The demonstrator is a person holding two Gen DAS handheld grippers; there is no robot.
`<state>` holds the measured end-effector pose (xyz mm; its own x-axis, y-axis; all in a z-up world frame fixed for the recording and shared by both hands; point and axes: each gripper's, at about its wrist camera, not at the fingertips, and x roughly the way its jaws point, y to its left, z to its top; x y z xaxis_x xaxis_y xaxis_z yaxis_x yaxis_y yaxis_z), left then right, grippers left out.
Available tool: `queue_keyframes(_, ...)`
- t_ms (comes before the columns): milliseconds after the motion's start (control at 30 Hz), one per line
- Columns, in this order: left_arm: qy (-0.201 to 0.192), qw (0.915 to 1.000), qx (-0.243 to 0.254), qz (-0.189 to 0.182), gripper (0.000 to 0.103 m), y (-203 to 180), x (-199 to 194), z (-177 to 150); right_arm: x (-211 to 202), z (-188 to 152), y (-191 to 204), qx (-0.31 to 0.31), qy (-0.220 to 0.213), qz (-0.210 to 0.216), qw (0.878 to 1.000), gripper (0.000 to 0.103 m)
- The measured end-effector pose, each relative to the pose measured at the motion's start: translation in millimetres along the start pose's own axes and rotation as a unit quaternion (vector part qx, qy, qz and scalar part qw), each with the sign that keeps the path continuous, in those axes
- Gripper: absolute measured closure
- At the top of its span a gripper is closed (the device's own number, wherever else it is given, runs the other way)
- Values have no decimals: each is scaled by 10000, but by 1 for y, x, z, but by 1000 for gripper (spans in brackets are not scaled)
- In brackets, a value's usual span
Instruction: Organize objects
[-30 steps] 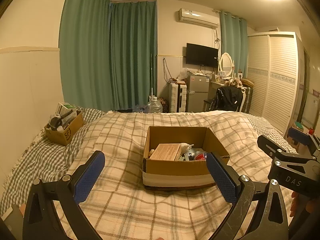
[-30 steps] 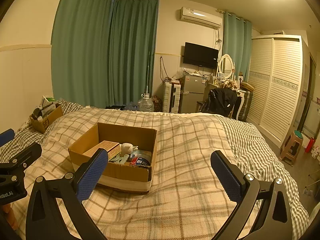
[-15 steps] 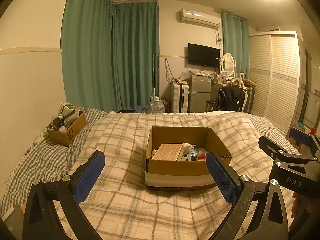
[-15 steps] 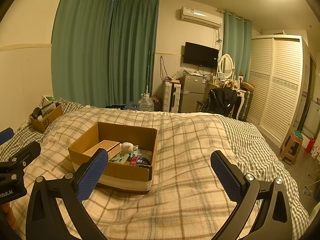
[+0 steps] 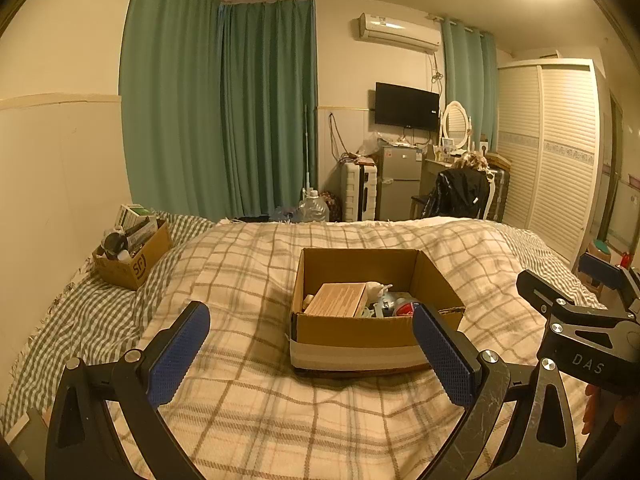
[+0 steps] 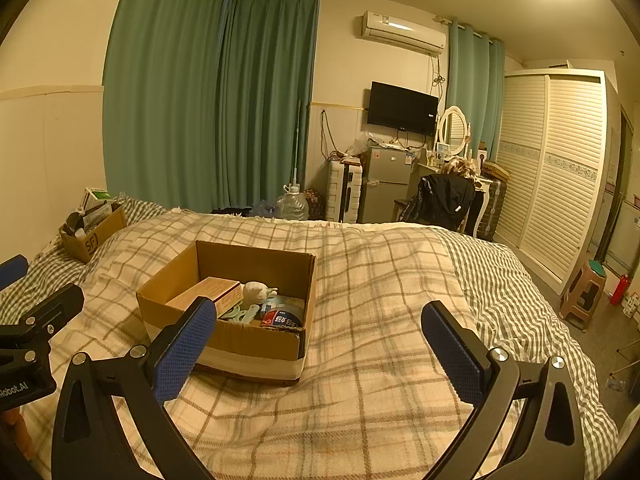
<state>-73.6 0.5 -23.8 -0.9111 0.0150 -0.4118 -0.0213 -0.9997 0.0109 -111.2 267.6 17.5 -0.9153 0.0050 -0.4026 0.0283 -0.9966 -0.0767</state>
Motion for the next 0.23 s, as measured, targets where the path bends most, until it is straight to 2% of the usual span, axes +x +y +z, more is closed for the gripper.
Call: queue_keyframes(233,-80,9999,107,60,0,-2,-2,0,2,-1,2,-2,32,30,10000,0)
